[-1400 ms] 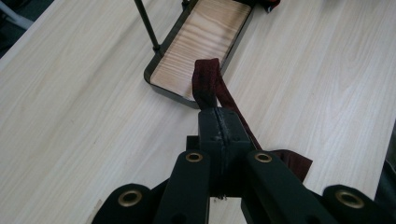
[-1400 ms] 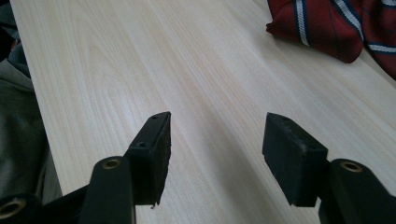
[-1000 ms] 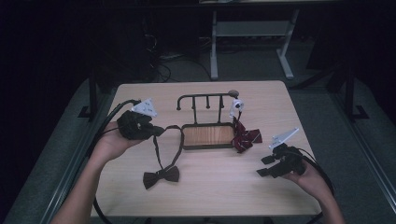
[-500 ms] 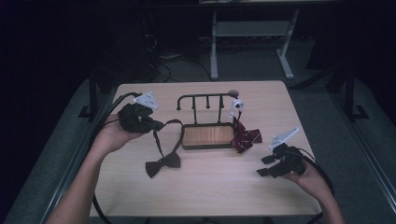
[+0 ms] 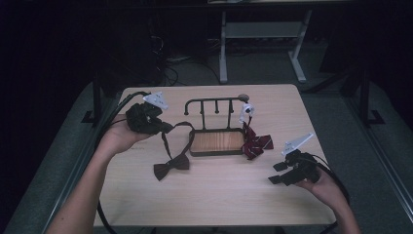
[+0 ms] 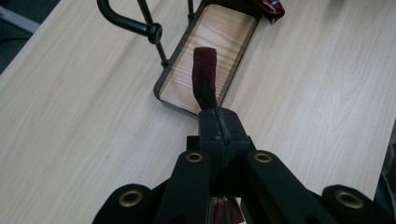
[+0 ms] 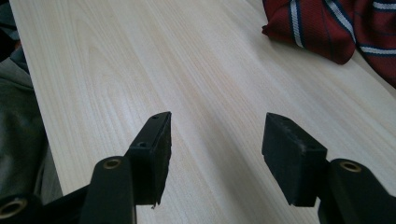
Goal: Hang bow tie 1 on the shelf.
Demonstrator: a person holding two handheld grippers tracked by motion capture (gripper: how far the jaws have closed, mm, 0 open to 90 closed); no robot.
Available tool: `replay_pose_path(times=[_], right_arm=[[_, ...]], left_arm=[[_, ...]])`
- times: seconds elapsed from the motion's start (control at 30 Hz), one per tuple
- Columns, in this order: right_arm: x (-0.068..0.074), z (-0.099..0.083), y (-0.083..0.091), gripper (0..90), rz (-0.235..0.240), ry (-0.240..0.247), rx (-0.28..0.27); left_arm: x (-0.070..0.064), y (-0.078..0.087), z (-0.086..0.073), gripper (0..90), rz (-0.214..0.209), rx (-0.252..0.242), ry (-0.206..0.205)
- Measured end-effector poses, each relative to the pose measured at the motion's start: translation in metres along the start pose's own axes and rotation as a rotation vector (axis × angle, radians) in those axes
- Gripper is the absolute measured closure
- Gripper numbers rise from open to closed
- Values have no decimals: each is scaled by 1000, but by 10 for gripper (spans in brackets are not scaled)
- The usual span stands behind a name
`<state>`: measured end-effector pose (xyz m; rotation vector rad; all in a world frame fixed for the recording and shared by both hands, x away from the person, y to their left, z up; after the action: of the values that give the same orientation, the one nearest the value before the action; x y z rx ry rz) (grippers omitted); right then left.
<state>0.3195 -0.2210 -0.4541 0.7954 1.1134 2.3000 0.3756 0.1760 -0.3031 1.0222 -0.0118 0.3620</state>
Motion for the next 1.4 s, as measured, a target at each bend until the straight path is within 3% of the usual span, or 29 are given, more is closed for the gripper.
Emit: replay_pose_path(times=[0.47, 1.4], right_arm=[[1, -1, 3, 423, -3, -4, -6], [-1, -1, 2, 422, 4, -6, -4]], left_arm=[[6, 7, 15, 900, 19, 18, -24], [38, 2, 21, 900, 32, 66, 43]])
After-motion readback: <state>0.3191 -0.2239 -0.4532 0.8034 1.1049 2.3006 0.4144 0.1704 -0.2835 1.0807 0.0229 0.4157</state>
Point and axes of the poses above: each handheld gripper's, and its own axes: y roughly backward along the jaws, z roughly out of its top, x roughly to its left, the point moved 4 cm from there along -y, roughly forward along the jaws, and after that the axes turned 10 degrees about -y, right-handed, at the moved point
